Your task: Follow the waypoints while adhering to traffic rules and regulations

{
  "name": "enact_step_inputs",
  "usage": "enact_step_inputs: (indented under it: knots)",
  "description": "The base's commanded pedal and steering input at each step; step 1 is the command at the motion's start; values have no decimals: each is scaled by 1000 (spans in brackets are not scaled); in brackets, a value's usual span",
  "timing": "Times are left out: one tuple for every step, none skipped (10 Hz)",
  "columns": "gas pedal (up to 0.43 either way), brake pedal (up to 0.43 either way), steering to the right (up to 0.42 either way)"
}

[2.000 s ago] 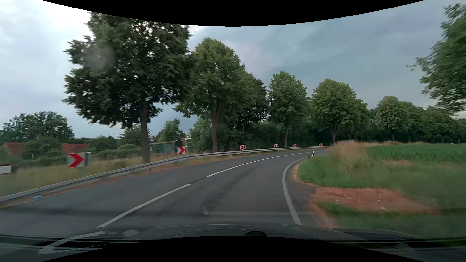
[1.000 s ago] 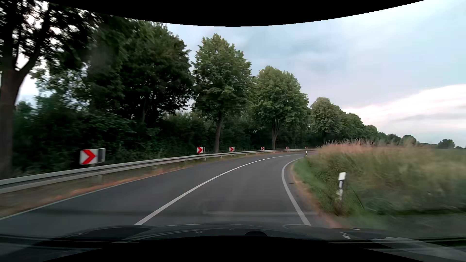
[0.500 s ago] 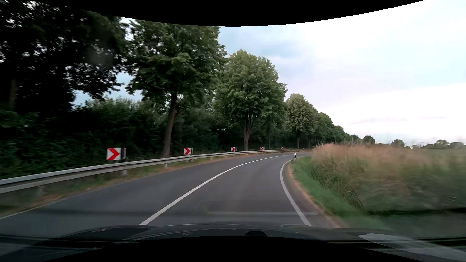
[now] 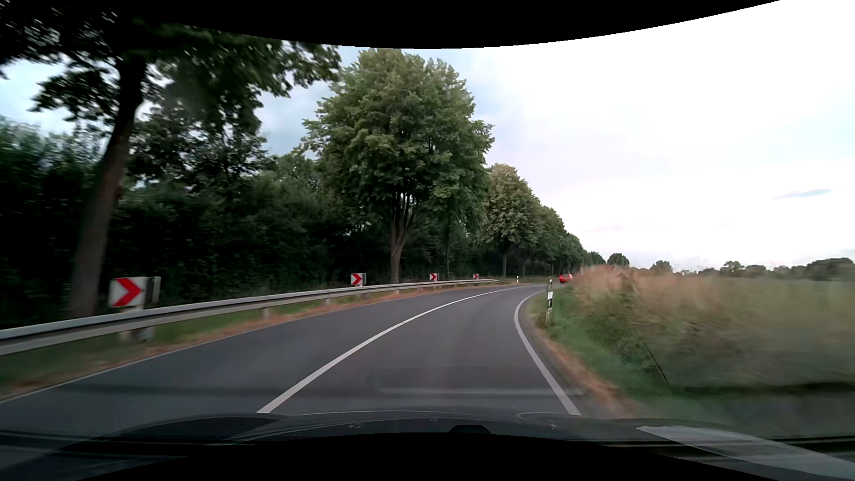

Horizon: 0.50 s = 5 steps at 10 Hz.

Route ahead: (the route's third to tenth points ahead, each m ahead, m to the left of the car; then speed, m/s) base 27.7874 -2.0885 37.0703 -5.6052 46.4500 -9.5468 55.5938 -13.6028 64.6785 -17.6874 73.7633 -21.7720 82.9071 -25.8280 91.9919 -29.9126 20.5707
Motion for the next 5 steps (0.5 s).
enact_step_inputs:
  knots:
    - [512, 0, 86]
    - [512, 0, 86]
    - [512, 0, 86]
    - [512, 0, 85]
    - [512, 0, 83]
